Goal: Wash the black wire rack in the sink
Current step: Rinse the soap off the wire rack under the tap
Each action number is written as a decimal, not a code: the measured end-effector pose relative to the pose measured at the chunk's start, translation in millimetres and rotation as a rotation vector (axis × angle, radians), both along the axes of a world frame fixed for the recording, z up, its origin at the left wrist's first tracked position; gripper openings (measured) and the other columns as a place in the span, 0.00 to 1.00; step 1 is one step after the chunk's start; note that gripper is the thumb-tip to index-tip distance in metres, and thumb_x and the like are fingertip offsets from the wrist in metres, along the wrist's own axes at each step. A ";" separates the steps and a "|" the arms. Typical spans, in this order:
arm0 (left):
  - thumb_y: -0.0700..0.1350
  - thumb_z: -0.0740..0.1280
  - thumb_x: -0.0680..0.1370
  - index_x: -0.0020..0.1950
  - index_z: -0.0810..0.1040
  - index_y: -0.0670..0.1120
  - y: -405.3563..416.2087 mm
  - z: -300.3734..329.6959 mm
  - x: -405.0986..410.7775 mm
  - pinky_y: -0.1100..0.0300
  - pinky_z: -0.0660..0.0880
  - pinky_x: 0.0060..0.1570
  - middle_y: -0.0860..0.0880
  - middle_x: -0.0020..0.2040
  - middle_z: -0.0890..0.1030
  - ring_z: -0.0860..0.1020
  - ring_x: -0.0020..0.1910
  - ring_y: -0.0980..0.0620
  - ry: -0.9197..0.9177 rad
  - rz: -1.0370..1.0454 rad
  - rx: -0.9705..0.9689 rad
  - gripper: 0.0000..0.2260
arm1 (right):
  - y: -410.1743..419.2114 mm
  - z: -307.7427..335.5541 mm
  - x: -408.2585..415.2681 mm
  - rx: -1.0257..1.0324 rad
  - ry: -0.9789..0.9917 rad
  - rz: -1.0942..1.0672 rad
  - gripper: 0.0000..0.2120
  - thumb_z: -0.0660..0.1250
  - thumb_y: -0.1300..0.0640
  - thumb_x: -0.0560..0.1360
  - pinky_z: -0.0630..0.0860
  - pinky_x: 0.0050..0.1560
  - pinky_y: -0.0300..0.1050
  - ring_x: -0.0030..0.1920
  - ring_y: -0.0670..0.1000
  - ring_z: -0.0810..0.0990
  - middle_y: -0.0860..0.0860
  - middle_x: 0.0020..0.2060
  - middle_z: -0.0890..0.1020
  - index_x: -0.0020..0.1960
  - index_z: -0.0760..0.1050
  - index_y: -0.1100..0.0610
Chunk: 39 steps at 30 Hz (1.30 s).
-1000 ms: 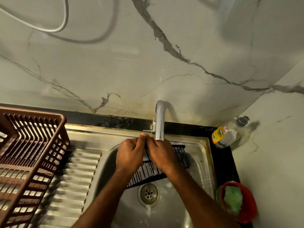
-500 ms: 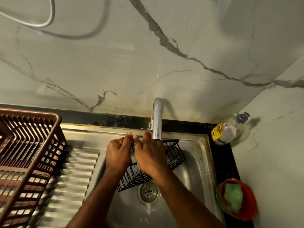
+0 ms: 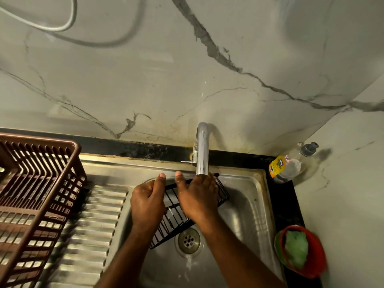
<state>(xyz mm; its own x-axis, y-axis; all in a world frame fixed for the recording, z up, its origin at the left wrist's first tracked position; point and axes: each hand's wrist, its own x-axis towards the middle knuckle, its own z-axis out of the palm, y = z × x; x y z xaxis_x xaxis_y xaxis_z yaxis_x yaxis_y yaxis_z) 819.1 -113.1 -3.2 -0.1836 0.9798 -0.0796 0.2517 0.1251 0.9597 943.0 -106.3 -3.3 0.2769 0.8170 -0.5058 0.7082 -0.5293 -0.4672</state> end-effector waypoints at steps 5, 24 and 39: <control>0.49 0.62 0.85 0.38 0.83 0.36 0.1 -0.1 1.3 0.42 0.78 0.34 0.38 0.30 0.82 0.81 0.33 0.35 -0.030 -0.008 0.031 0.23 | -10.2 16.7 -31.9 0.041 -0.044 0.045 0.46 0.39 0.29 0.79 0.39 0.80 0.59 0.81 0.61 0.38 0.63 0.81 0.40 0.81 0.37 0.63; 0.50 0.64 0.84 0.40 0.79 0.32 -13.0 -14.9 -15.1 0.42 0.74 0.24 0.30 0.29 0.76 0.76 0.27 0.31 -0.118 0.058 0.013 0.22 | 1.4 -2.5 -19.7 -0.026 -0.079 -0.015 0.49 0.42 0.26 0.77 0.41 0.80 0.59 0.81 0.62 0.41 0.63 0.81 0.42 0.81 0.38 0.63; 0.50 0.64 0.84 0.37 0.71 0.28 -34.7 -19.9 -16.4 0.50 0.71 0.22 0.27 0.28 0.70 0.70 0.22 0.30 -0.221 0.073 0.001 0.26 | 26.8 -29.3 32.0 -0.068 -0.219 -0.173 0.43 0.49 0.33 0.80 0.54 0.79 0.60 0.79 0.64 0.55 0.66 0.79 0.53 0.81 0.47 0.64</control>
<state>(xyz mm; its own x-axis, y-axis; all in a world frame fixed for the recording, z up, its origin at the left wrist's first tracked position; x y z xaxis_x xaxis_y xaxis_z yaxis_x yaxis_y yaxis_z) 802.7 -147.8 -23.2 -0.2326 0.9646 -0.1244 0.0260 0.1340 0.9906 975.0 -79.5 -32.6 0.5181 0.7142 -0.4706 0.6843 -0.6762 -0.2728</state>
